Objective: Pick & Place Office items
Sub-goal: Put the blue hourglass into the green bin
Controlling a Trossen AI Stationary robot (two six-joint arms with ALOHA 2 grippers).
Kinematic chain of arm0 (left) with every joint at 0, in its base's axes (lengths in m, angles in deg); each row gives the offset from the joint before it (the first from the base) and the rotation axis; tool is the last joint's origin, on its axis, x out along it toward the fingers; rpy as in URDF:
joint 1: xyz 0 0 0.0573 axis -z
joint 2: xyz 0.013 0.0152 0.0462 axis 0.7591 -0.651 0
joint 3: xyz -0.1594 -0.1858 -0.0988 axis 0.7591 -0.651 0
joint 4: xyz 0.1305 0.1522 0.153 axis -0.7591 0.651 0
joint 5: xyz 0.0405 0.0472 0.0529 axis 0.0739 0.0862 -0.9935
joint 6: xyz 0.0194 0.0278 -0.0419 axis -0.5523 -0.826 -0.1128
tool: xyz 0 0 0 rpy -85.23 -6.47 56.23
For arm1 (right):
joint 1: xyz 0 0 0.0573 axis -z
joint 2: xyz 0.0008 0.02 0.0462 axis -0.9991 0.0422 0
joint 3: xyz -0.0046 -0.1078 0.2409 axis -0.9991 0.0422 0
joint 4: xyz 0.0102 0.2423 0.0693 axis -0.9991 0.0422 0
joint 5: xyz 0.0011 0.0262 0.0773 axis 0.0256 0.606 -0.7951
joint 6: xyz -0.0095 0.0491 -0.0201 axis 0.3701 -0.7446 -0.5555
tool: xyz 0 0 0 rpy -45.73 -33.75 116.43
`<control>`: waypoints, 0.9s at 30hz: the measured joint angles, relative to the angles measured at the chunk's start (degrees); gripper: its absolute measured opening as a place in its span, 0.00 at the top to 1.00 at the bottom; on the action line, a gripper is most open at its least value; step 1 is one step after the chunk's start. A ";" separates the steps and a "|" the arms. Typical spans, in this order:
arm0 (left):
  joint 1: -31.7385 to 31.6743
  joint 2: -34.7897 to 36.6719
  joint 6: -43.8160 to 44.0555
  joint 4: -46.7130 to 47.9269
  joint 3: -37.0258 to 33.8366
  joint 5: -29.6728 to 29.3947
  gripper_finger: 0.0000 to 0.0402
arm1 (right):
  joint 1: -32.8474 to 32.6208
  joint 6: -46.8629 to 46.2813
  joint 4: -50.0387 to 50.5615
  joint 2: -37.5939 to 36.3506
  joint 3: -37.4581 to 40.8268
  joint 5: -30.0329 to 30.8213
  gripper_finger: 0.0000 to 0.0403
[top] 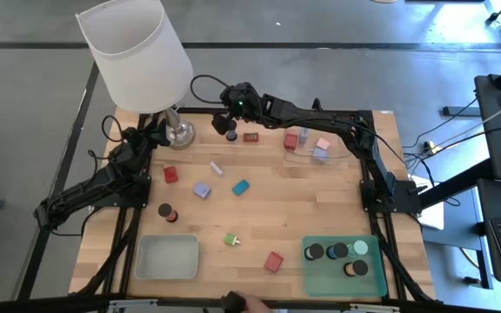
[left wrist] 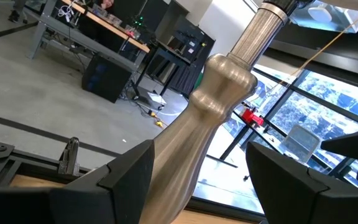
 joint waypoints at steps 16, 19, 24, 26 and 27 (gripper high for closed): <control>0.00 -0.01 0.00 0.00 0.00 0.00 0.38 | -0.07 0.02 -0.01 0.04 0.02 -2.81 0.05; 0.01 0.00 0.01 0.00 0.00 0.00 0.38 | -0.07 -0.02 0.00 0.04 0.03 -2.81 0.05; 0.02 -0.01 0.01 0.00 0.00 0.00 0.38 | -0.07 -2.91 -0.02 0.07 0.04 -2.79 0.05; 0.02 0.00 0.00 0.00 0.00 0.00 0.38 | -0.07 -2.95 -0.02 0.07 0.04 -2.76 0.05; 0.01 -0.01 0.00 0.00 0.00 0.00 0.38 | -0.08 -2.87 0.00 0.07 0.04 -2.76 0.05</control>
